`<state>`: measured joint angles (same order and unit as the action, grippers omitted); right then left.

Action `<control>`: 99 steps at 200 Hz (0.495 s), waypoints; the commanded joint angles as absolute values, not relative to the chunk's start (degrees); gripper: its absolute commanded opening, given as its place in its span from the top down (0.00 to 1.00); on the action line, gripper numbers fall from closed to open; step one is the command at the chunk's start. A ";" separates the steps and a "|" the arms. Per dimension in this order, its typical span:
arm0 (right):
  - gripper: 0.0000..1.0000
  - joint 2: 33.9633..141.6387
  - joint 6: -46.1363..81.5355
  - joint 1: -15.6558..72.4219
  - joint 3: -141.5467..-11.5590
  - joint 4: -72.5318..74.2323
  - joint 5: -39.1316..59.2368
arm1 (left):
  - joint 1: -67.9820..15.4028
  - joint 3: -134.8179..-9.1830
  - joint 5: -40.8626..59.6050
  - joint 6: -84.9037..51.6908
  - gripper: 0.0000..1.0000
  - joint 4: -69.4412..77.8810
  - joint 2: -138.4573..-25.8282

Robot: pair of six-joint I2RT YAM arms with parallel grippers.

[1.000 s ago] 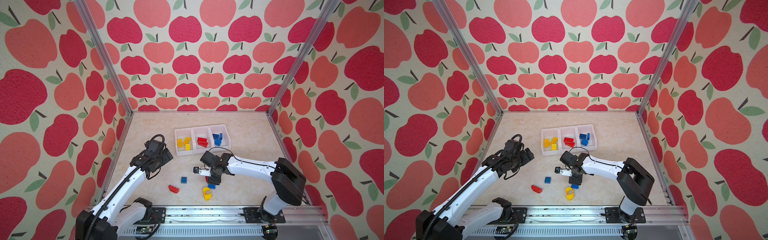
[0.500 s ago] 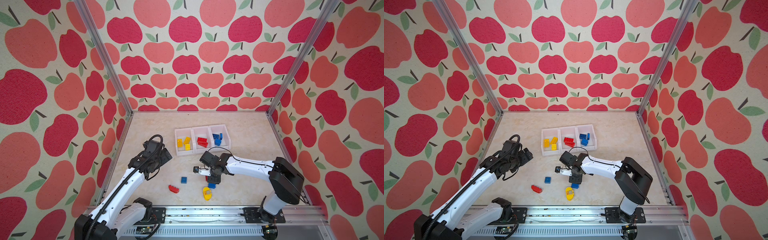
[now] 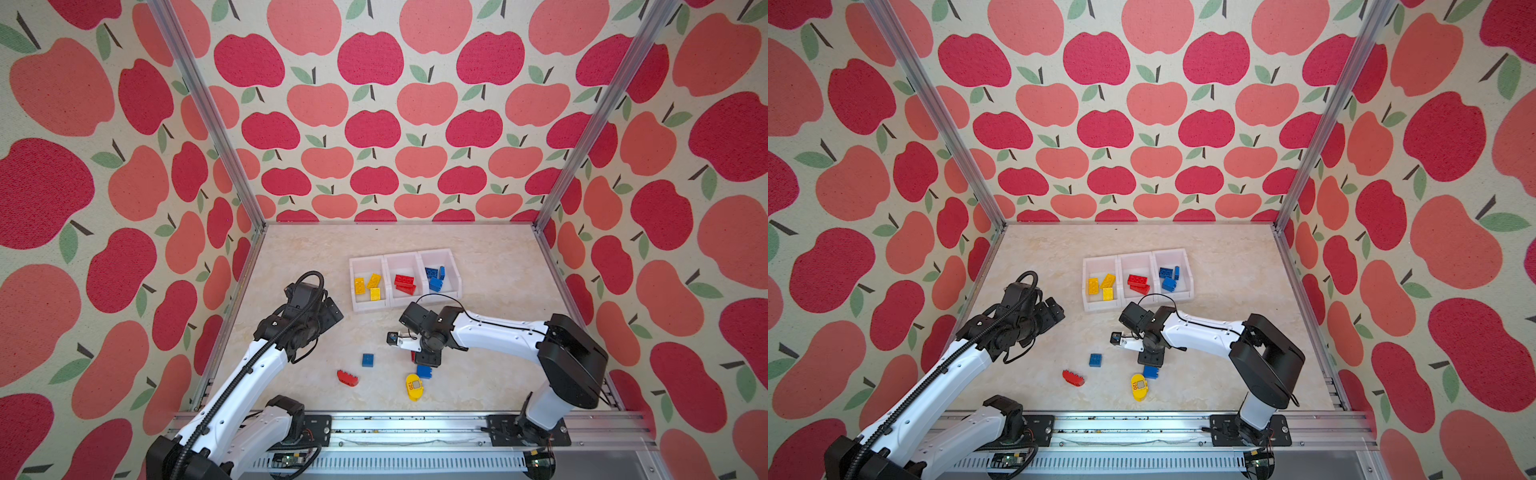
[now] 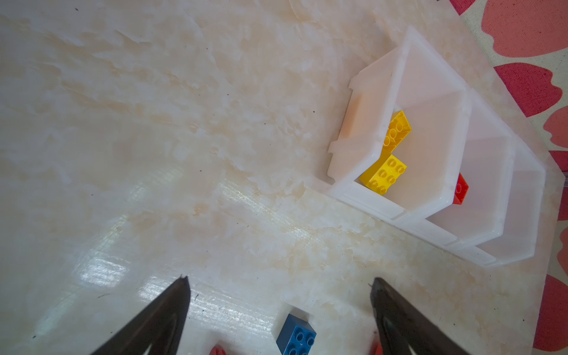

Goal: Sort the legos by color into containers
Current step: 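Close the right gripper on the red 2x4 brick and lift it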

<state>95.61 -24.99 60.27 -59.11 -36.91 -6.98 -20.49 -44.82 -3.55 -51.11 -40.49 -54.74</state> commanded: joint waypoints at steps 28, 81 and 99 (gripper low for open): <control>0.43 96.74 -23.29 59.94 -60.18 -37.51 -6.56 | -20.13 -44.54 -3.08 -50.36 0.06 -41.40 -55.13; 0.56 98.48 -22.76 59.90 -59.99 -37.54 -6.21 | -20.13 -44.74 -3.38 -50.53 0.06 -41.70 -54.97; 0.62 98.59 -22.50 59.94 -59.68 -37.22 -6.18 | -20.13 -44.65 -3.43 -50.62 0.07 -41.75 -54.93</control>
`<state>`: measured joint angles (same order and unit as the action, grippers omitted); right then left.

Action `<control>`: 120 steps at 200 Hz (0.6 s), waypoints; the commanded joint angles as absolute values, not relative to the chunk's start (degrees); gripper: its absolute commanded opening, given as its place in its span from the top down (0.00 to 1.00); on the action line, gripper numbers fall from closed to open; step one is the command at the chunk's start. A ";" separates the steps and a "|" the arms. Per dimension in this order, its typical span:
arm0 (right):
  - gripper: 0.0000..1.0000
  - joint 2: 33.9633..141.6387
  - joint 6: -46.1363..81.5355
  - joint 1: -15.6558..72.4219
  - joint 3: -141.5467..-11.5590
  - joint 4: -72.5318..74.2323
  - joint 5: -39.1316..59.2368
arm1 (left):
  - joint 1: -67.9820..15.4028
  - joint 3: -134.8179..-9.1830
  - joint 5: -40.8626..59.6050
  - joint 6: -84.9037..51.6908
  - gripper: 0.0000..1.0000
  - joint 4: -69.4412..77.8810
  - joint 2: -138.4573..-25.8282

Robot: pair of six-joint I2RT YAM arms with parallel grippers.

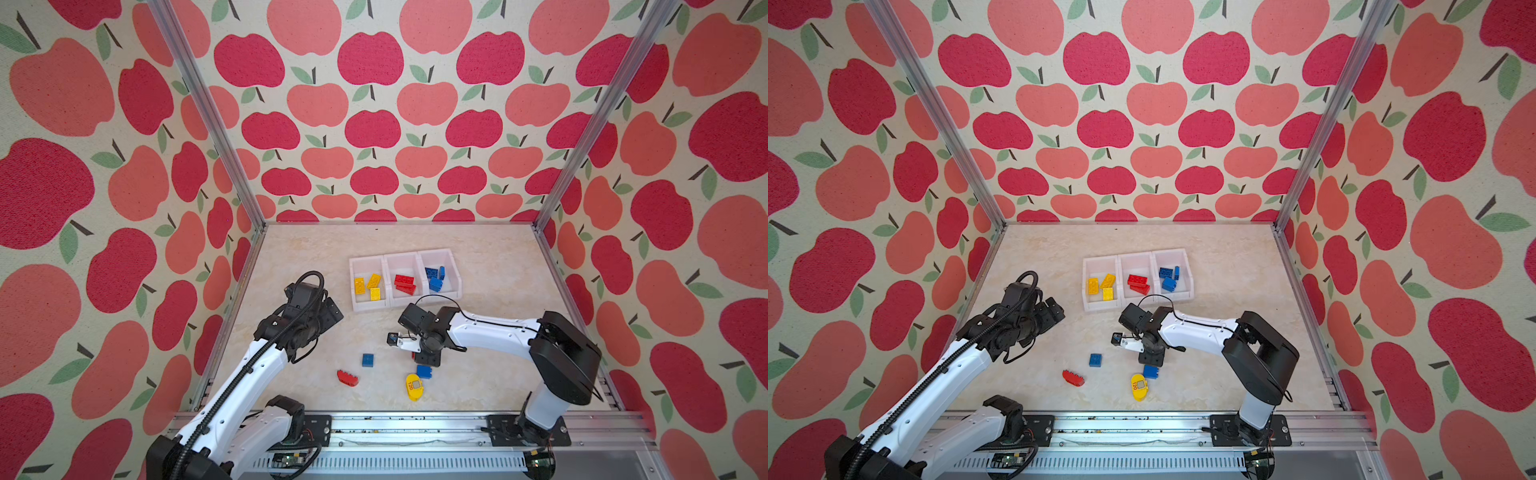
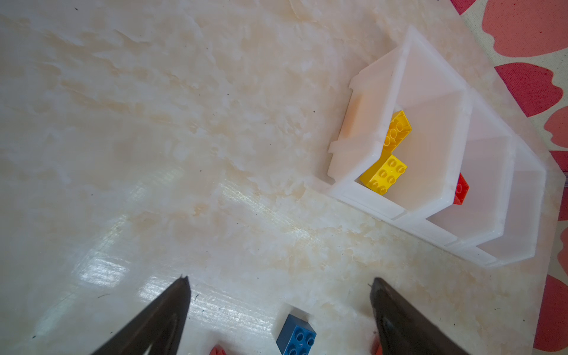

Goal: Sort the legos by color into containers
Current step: 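Close the right gripper on the red 2x4 brick and lift it, then carry the red brick into the red-brick bin and open the right gripper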

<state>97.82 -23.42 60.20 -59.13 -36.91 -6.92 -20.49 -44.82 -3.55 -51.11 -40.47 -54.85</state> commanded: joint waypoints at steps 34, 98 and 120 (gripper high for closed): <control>0.78 98.33 -22.17 59.94 -59.85 -37.19 -6.48 | -20.12 -44.90 -3.43 -50.63 0.07 -41.66 -55.20; 0.85 94.87 -19.59 59.17 -62.72 -40.11 -5.65 | -20.08 -45.44 -3.43 -50.62 0.07 -41.22 -56.04; 0.85 93.79 -18.22 57.81 -65.19 -40.82 -5.69 | -20.13 -45.27 -3.27 -50.63 0.07 -40.96 -56.23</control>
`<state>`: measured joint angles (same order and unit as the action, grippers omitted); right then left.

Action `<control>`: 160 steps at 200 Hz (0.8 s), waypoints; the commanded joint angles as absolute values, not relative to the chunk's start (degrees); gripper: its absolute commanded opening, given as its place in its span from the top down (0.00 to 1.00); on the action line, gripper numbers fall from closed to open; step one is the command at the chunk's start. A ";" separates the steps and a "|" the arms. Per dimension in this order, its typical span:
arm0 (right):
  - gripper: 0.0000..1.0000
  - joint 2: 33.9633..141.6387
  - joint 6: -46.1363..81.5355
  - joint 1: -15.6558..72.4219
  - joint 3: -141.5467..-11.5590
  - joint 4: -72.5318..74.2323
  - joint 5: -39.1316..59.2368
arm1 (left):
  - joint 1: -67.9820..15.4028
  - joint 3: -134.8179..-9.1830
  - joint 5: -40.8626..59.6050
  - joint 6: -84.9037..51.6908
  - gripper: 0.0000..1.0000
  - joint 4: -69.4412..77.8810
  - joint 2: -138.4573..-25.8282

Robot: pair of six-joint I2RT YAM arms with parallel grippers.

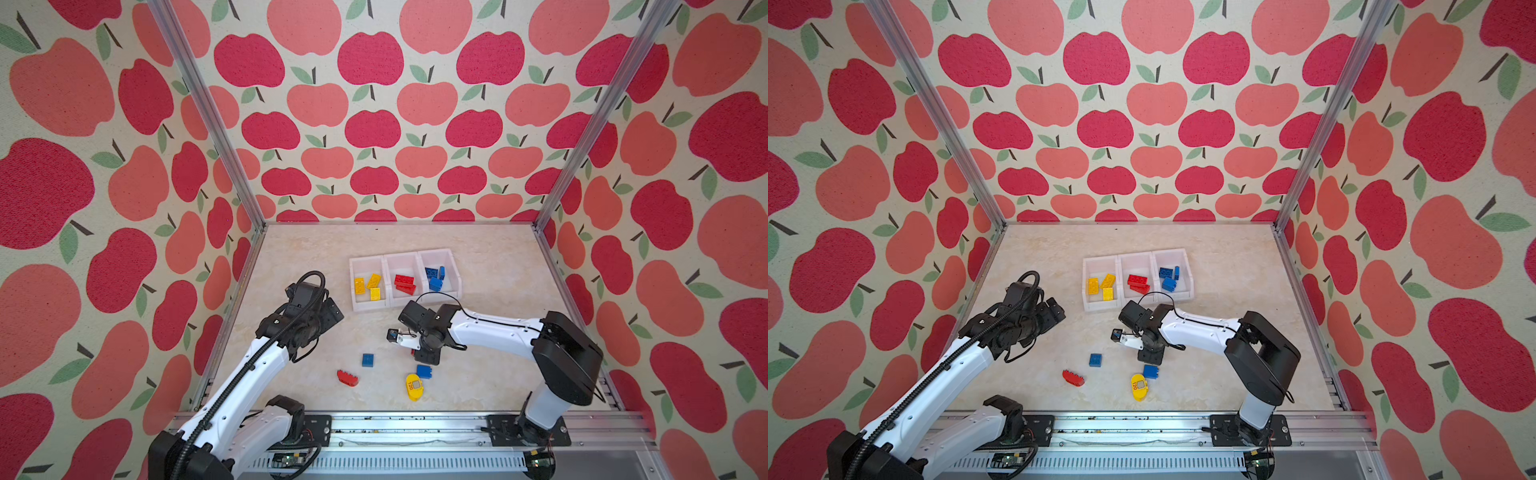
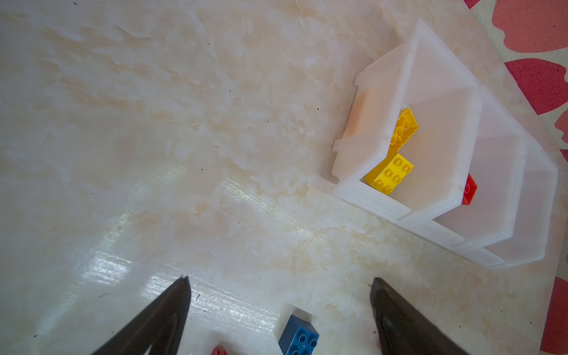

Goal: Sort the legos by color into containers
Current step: 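Carry the red brick into the red-brick bin and open the right gripper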

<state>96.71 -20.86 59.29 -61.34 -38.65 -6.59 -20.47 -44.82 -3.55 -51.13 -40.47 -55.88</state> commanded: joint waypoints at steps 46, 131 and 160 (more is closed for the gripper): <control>0.84 94.76 -16.27 54.30 -73.66 -42.24 -7.22 | -20.13 -45.48 -3.16 -50.63 0.07 -40.30 -56.95; 0.83 109.20 -12.41 47.15 -96.79 -44.74 -11.80 | -20.14 -45.62 -3.25 -50.80 0.07 -40.25 -56.89; 0.83 114.43 -14.63 45.94 -101.10 -43.42 -15.34 | -20.21 -45.75 -3.58 -50.89 0.07 -40.60 -56.48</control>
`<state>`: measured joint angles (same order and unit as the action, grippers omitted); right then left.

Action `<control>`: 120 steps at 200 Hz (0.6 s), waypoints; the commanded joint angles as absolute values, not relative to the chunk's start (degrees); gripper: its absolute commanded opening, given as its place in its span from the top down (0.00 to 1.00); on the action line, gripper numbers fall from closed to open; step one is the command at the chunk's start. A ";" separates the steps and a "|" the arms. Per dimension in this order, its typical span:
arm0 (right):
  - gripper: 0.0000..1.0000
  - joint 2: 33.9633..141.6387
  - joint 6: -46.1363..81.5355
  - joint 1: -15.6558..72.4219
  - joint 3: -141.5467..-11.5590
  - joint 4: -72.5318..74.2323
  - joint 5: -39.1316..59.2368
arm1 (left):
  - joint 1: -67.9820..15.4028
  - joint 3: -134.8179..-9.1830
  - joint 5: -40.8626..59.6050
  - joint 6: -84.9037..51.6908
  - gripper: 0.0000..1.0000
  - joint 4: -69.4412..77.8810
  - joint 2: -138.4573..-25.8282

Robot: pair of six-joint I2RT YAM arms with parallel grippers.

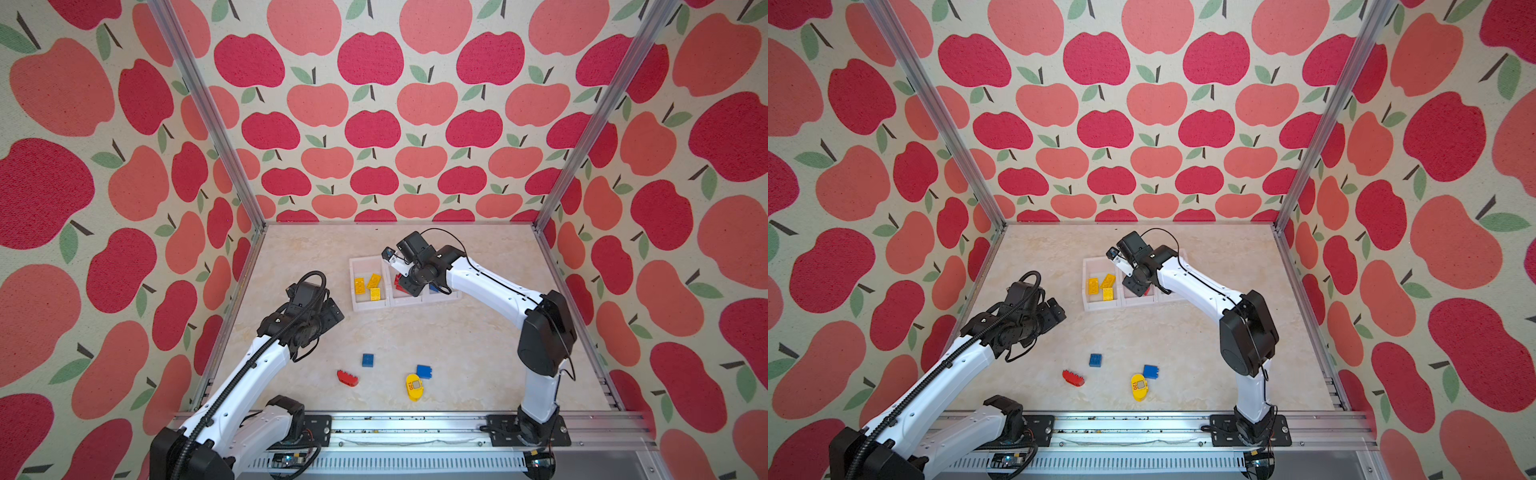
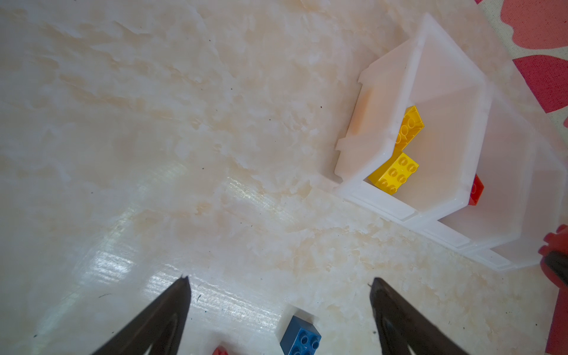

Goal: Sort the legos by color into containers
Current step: 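Carry the red brick into the red-brick bin and open the right gripper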

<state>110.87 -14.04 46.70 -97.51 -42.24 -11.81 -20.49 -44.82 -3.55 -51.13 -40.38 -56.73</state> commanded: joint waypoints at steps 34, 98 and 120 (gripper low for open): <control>0.83 119.49 -18.19 44.79 -105.17 -41.57 -18.53 | -20.21 -45.88 -3.60 -51.06 0.07 -41.04 -56.44; 0.82 125.70 -22.09 43.18 -110.00 -40.03 -20.60 | -20.30 -46.48 -3.79 -51.15 0.07 -41.57 -57.19; 0.81 126.73 -22.41 42.73 -110.54 -39.38 -20.62 | -20.30 -46.75 -3.78 -51.19 0.07 -41.33 -57.78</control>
<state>125.21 -20.78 43.42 -108.47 -40.25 -19.57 -20.49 -44.84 -3.57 -51.16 -40.45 -56.80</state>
